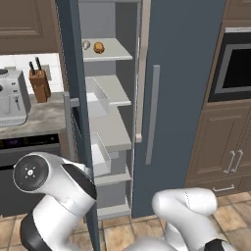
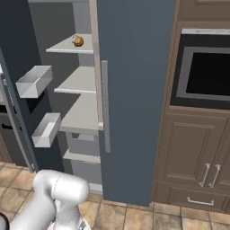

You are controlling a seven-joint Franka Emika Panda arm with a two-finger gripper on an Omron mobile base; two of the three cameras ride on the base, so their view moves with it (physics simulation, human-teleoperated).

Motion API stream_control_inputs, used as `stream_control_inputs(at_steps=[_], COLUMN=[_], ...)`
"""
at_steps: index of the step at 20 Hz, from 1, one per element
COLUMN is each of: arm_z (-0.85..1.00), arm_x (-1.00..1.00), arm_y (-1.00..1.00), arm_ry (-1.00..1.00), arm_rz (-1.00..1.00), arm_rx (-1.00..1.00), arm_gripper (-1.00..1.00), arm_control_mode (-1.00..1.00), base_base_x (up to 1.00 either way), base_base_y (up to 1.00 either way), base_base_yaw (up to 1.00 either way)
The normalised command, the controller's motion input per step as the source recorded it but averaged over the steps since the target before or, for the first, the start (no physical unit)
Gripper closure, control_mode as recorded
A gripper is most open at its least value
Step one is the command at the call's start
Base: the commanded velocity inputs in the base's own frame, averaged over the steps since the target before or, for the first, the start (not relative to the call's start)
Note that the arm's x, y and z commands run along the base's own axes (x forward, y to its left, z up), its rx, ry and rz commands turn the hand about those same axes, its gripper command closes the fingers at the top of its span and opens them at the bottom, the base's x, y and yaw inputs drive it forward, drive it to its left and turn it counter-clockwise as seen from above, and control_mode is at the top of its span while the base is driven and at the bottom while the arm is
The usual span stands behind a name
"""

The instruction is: There's a chicken drumstick in the fridge that needs to be moved to the freezer for freezing. Pick up the chicken drumstick from the fridge, place it on any shelf in the freezer, and close the fridge and freezer doors when done.

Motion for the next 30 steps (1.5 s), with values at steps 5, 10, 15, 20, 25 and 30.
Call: stream_control_inputs(at_steps=[5,10,15,20,25,30], arm_z=[-0.53,-0.51,-0.45,-0.19,0.0,-0.24], arm_x=[0.82,0.86,0.57,0.45,0.36,0.65], arm_y=[0.61,0.38,0.41,0.31,0.03,-0.17], arm_ry=[-0.07,-0.11,-0.26,-0.19,0.03,0.02], arm_rz=[-0.07,-0.04,-0.01,-0.04,-0.04,0.0], arm_rx=[-0.01,-0.07,-0.08,-0.07,-0.02,-0.01], arm_gripper=[-1.0,-1.0,-1.0,-1.0,-1.0,-1.0], arm_control_mode=[-1.0,-1.0,-1.0,-1.0,-1.0,-1.0], base_base_x=[0.0,0.0,0.0,0.0,0.0,0.0], base_base_y=[0.0,0.0,0.0,0.0,0.0,0.0], base_base_yaw=[0.0,0.0,0.0,0.0,0.0,0.0])
